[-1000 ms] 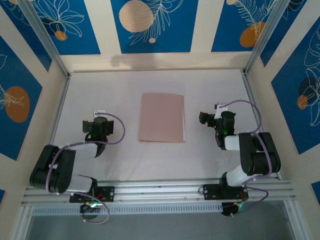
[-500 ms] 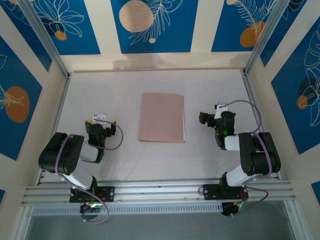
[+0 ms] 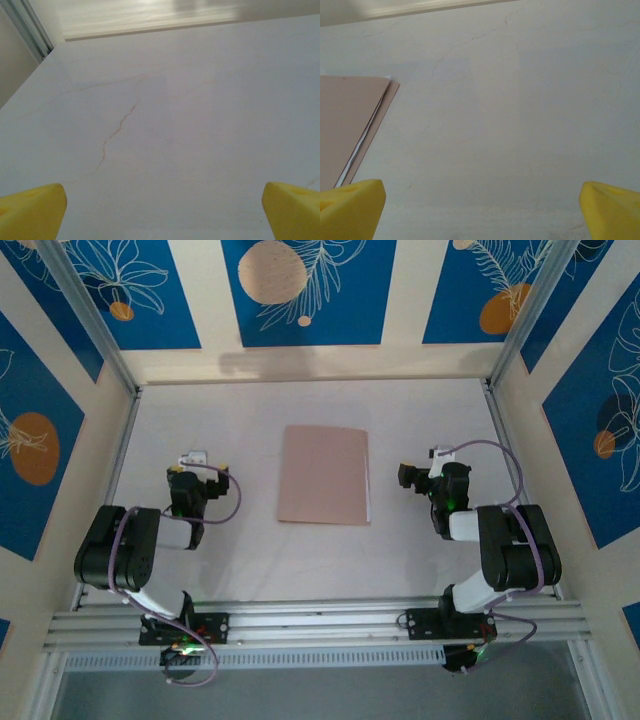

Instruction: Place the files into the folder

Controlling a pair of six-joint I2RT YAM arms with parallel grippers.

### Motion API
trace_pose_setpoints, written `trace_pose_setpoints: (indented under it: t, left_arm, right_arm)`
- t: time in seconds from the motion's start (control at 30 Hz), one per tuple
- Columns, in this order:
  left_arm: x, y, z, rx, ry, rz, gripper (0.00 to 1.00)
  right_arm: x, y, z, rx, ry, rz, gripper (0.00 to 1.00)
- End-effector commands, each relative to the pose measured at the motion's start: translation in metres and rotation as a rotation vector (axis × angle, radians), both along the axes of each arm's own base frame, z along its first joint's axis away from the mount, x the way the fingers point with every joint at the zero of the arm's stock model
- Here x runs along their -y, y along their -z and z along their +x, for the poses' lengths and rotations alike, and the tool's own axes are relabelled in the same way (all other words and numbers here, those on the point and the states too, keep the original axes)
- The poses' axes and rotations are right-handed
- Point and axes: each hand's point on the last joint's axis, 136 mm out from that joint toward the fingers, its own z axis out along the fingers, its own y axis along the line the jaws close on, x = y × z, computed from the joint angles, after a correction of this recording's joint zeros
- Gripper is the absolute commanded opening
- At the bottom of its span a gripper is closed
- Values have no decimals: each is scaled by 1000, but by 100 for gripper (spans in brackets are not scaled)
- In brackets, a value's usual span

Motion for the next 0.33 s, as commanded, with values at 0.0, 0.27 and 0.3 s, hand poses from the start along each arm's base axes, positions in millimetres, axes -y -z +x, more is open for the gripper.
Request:
trace_pose_setpoints:
  t: [0.0, 0.27, 0.3]
  left_arm:
    - [1, -2, 0, 5, 9, -19, 100]
    - [0, -2, 0, 5, 6, -21, 100]
    - [1, -2, 0, 5, 7, -20, 100]
  right_arm:
    - [-3, -14, 7, 49, -15, -9, 99]
    - [-2, -14, 8, 46, -19, -6, 99]
    - [-3, -13, 7, 48, -20, -7, 99]
